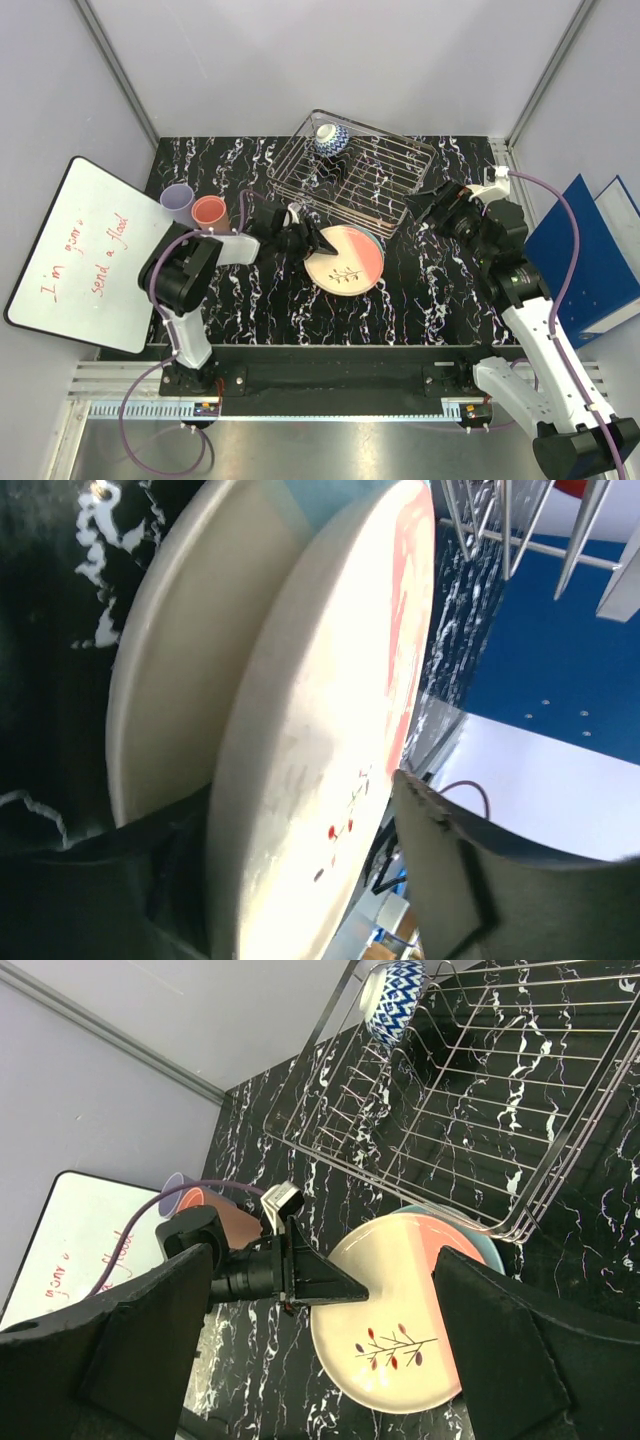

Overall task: Unload the mixed dishes from the dish rack
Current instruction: Place the plate at the center of the board.

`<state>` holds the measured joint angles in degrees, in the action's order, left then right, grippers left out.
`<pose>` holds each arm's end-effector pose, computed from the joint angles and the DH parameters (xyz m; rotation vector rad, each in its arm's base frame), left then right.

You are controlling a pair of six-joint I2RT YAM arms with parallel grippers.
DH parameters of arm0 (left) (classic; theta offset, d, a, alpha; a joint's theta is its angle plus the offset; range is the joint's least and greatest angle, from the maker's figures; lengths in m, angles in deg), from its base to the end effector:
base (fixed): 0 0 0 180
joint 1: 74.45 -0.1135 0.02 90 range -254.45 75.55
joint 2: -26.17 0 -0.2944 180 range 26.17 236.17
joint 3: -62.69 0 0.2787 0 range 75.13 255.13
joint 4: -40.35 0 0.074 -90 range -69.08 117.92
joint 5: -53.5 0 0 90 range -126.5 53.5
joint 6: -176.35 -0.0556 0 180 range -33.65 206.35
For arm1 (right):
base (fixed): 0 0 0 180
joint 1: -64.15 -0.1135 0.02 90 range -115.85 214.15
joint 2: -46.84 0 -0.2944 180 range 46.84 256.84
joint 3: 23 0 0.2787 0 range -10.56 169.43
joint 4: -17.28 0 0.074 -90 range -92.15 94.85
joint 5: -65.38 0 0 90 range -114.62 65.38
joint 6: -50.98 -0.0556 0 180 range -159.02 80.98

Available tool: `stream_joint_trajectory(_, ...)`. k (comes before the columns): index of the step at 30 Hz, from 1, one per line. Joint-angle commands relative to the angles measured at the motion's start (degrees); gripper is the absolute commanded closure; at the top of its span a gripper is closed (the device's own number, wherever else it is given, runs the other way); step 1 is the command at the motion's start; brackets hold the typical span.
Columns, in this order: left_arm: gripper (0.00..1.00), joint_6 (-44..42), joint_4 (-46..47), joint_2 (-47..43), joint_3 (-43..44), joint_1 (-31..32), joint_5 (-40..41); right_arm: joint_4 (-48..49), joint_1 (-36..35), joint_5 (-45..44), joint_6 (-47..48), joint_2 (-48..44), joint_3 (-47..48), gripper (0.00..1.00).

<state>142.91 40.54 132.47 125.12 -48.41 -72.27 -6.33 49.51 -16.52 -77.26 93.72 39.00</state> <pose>0.3359 -0.2003 0.1207 -0.3373 2.5971 -1.3614 0.2065 0.0620 0.3820 0.2579 1.7662 0.7966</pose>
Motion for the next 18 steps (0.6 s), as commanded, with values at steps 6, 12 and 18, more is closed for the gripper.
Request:
stream_joint_trajectory(6, 0.19, -10.5, -26.0, -4.9, 1.1, -2.3, 8.8, 2.9, 0.0, -0.7, 0.0, -2.2, -1.1, 0.00)
stream_joint_trajectory(12, 0.12, -16.4, -39.4, -3.8, 7.2, -2.5, 13.8, 4.1, 0.0, -0.2, -1.4, -2.5, -2.4, 0.00)
stream_joint_trajectory(18, 0.08, -18.8, -45.4, -1.5, 12.0, -2.0, 15.8, 5.2, 0.0, 0.4, -2.0, -2.3, -3.4, 0.00)
